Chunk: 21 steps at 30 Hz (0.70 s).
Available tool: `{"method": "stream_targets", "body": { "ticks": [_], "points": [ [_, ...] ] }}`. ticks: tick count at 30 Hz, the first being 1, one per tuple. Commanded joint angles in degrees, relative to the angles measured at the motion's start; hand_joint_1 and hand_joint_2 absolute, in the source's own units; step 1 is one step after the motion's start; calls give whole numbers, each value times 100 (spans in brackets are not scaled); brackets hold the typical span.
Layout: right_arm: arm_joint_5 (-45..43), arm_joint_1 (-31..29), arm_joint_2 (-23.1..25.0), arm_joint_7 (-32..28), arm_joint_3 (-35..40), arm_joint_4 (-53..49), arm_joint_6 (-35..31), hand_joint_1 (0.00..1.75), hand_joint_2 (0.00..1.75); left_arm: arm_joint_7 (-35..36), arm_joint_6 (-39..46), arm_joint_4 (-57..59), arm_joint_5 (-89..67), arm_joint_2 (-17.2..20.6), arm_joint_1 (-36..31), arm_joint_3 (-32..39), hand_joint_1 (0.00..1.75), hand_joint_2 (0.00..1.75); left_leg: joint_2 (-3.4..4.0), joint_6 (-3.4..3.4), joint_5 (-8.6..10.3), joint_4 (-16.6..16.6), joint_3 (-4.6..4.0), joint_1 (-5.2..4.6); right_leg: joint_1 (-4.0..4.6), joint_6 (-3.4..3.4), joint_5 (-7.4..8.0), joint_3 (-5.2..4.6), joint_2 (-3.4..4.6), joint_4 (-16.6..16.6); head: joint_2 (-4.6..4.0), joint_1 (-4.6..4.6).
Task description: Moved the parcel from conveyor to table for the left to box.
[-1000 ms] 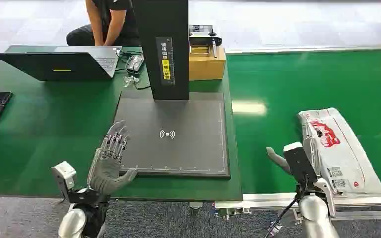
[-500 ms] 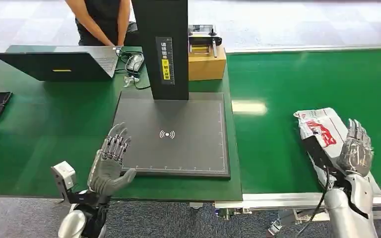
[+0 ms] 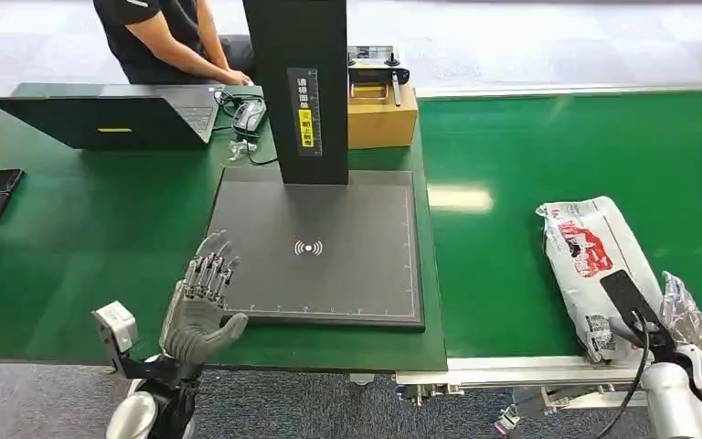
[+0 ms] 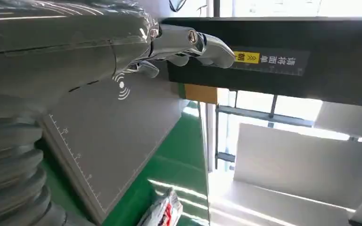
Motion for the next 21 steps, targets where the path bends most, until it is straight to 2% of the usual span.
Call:
{"method": "stream_targets", "body": {
  "ticks": [1,13,14,15,16,17,21],
  "points": [
    [-85,-264,9,136,-295,1347,47,0,175,47,74,366,35,133,-95,-20,0,175,-9,-19,7,-20,21,5,1,12,7,23,-2,-22,0,0],
    [-1279,-527,290,-421,-663,1746,1074,0,175,38,153,419,38,129,-110,57,0,175,6,-13,4,-12,20,7,5,10,7,23,11,-15,0,0],
    [-1508,-566,308,-474,-766,1785,1260,94,175,26,173,426,45,132,-109,64,0,175,7,-18,7,-19,24,7,3,14,10,26,13,-21,0,2],
    [-1724,-596,319,-545,-783,1829,1487,164,175,6,202,439,58,141,-109,66,0,175,7,-14,3,-13,21,6,3,10,7,24,12,-14,0,2],
    [-1724,-596,319,-545,-783,1829,1487,164,175,6,202,439,58,141,-109,66,0,175,8,-19,8,-21,25,6,2,13,10,27,14,-21,0,2],
    [-1781,-610,332,-559,-765,1842,1519,175,175,-2,212,443,64,145,-105,70,0,175,10,-19,8,-22,25,5,1,12,11,25,16,-21,0,0],
    [-2350,-646,388,-744,-792,1811,2047,175,175,-30,257,436,84,156,-81,81,0,175,14,-11,2,-9,17,7,5,8,8,19,17,-12,0,0]
  ]
}}
